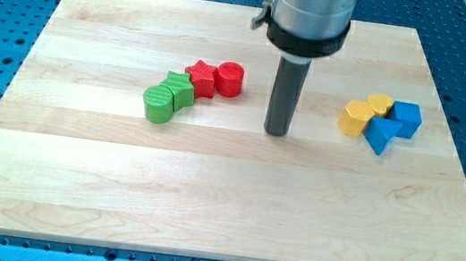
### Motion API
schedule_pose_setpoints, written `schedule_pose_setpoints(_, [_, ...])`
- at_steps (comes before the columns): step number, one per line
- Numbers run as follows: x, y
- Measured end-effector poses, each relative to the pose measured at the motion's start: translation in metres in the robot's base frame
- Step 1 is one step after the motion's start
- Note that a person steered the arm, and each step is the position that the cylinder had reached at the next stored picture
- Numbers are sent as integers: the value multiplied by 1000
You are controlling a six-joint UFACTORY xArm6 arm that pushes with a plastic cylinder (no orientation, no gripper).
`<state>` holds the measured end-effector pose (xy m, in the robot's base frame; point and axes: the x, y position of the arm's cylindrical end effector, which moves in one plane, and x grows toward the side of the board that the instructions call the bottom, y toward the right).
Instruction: Push red circle into green blocks
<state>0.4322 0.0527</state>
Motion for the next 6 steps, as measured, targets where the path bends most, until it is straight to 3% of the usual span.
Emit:
schedule_pose_setpoints(1, [-26, -31])
schedule_pose_setpoints(2, [-57, -7])
schedule_pose_setpoints(3, [-53, -51])
schedule_pose_setpoints(4, [-16, -100])
schedule_pose_setpoints(5, [-8, -113])
schedule_pose_setpoints(6, [-39, -81])
